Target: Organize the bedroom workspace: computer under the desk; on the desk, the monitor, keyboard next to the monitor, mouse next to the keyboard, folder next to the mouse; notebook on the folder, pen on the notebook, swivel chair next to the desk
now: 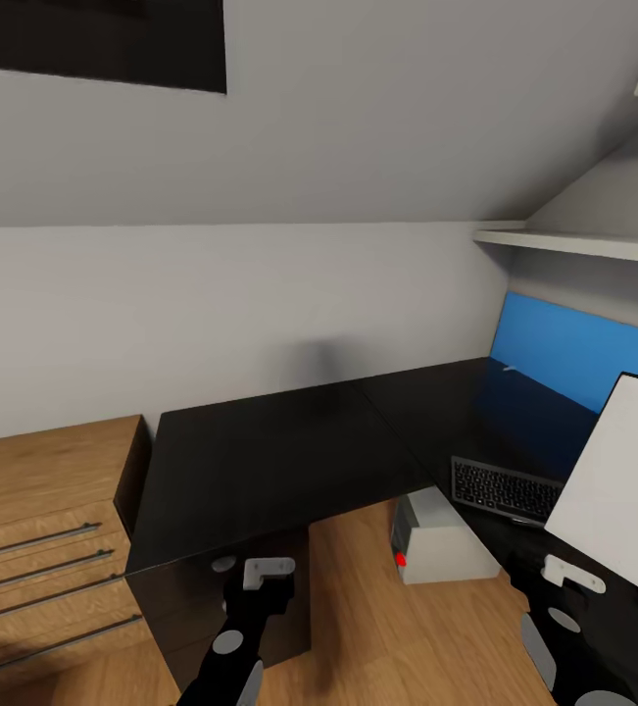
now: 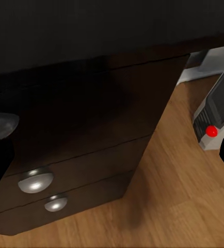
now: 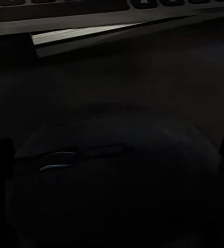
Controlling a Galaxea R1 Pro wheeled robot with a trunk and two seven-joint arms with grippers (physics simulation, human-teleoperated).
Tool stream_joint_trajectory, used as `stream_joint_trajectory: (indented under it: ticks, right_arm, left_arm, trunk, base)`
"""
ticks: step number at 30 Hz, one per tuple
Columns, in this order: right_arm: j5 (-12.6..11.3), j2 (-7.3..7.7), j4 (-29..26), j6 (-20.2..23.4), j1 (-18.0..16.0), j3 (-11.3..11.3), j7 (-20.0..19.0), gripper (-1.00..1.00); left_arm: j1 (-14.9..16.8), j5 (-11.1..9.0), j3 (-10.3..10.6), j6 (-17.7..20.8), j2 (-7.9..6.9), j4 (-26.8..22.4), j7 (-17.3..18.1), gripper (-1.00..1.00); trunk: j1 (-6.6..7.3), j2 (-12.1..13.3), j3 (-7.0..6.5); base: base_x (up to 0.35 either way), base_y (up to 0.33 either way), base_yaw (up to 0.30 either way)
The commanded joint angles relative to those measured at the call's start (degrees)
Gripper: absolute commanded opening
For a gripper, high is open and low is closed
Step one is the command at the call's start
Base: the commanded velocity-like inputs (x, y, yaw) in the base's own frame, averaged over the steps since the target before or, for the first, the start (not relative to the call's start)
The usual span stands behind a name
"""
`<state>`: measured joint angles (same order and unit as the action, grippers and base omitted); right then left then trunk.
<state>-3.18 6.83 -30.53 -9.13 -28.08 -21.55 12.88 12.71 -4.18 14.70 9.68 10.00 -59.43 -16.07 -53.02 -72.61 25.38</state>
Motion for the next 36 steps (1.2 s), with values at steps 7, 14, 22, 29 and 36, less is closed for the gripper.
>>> stream_joint_trajectory:
  ticks: [7, 14, 22, 29, 36]
  right_arm:
    - [-0.3, 0.02, 0.0, -0.3, 0.0, 0.0, 0.0, 1.0]
    - [-0.3, 0.02, 0.0, 0.0, 0.0, 0.0, 0.0, 1.0]
    - [-0.3, 0.02, 0.0, 0.0, 0.0, 0.0, 0.1, -1.0]
    - [-0.3, 0.02, -0.1, 0.0, 0.0, 0.0, 0.1, -1.0]
    - [-0.3, 0.02, -0.1, 0.0, 0.0, -0.1, 0.1, -1.0]
  left_arm:
    - [0.0, -0.5, 0.1, 0.2, 0.0, -0.1, -0.4, 1.0]
    - [0.0, -0.5, 0.1, 0.2, 0.0, -0.2, -0.4, 1.0]
    - [0.0, -0.5, 0.1, 0.2, 0.0, -0.2, -0.4, 1.0]
    - [0.0, -0.5, 0.1, 0.2, 0.0, -0.2, -0.4, 1.0]
    - [0.0, -0.5, 0.1, 0.2, 0.0, -0.2, -0.3, 1.0]
  trunk:
    - [-1.32, -2.4, 1.14]
    - [-1.32, -2.4, 1.14]
    - [-1.32, -2.4, 1.14]
    - [-1.32, -2.4, 1.14]
    - [-1.32, -2.4, 1.14]
  base:
    - [0.0, 0.0, 0.0]
    - [0.0, 0.0, 0.0]
    - [0.0, 0.0, 0.0]
    - [0.0, 0.0, 0.0]
    - [0.0, 0.0, 0.0]
